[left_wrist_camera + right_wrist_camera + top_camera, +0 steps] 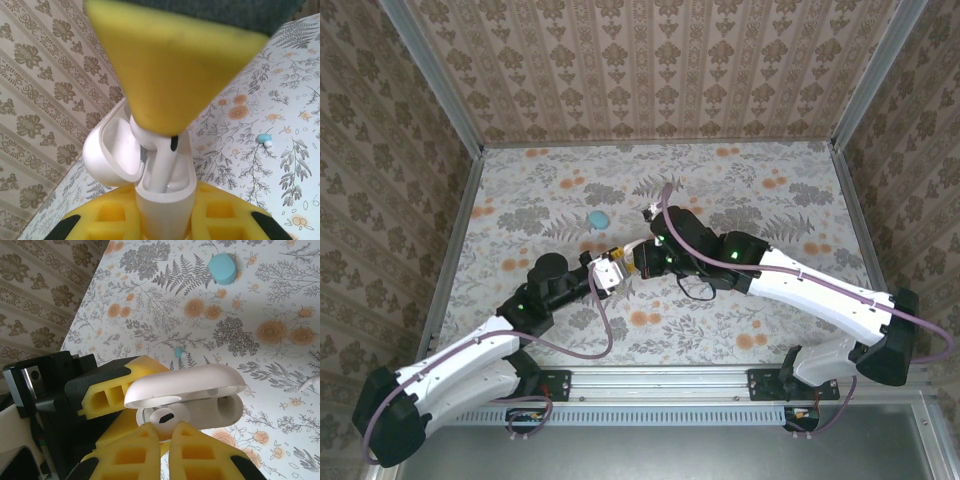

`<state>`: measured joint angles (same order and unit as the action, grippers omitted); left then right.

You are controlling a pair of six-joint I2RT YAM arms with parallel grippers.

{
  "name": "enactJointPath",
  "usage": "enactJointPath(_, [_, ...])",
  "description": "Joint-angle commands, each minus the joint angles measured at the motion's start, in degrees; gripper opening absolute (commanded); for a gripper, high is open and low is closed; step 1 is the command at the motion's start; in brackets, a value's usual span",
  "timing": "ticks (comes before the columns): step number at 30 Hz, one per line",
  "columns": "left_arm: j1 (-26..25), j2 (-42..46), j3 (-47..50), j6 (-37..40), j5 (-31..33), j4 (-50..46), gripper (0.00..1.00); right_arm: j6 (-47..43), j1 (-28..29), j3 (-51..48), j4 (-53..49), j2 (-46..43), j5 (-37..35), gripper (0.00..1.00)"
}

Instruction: Insert wireless bluetooth earbuds into charging case

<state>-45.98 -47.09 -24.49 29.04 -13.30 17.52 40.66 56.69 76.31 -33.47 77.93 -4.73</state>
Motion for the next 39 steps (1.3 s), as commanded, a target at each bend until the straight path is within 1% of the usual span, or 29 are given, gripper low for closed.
enactJointPath(1, [0.49, -0.11, -1.82, -1.52, -1.29, 1.56, 0.0, -1.09, 0.18, 2.22, -1.42, -1.78, -1.8, 0.09])
enactJointPath(12, [0.62, -0.04, -1.74, -1.57, -1.39, 1.78, 0.0, -1.7, 0.24, 2.52, -2.84, -2.15, -1.67, 0.09])
enactJointPath(17, [1.75, -0.01, -1.73, -2.94, -3.6, 1.95, 0.0, -4.31, -0.82, 2.59, -4.96, -3.02, -1.62, 0.09])
enactJointPath(19, [2.71, -0.01, -1.91, -4.33, -6.07, 1.92, 0.0, -5.72, -1.43, 2.68, -5.7, -3.39, -1.26, 0.09])
enactJointPath(24, [5.83, -0.8, -2.98, -7.94, -14.54, 0.96, 0.0, -10.36, -2.7, 4.38, -7.71, -3.67, 0.98, 0.1])
enactJointPath(29, [9.74, -3.09, -4.31, -12.18, -25.66, 0.6, 0.0, -18.16, -3.29, 6.78, -10.82, -3.4, 2.7, 0.1])
enactJointPath(31, [10.89, -3.77, -4.86, -13.47, -29.17, 0.49, 0.0, -21.48, -3.51, 7.54, -12.06, -3.47, 3.06, 0.1])
enactJointPath(35, [12.42, -4.86, -5.74, -15.43, -34.18, 0.58, 0.0, -27.54, -3.69, 8.51, -14.26, -3.42, 3.33, 0.1])
enactJointPath(39, [13.22, -5.35, -6.52, -16.66, -37.57, 0.08, 0.0, -32.83, -3.84, 9.07, -15.63, -3.31, 3.32, 0.1])
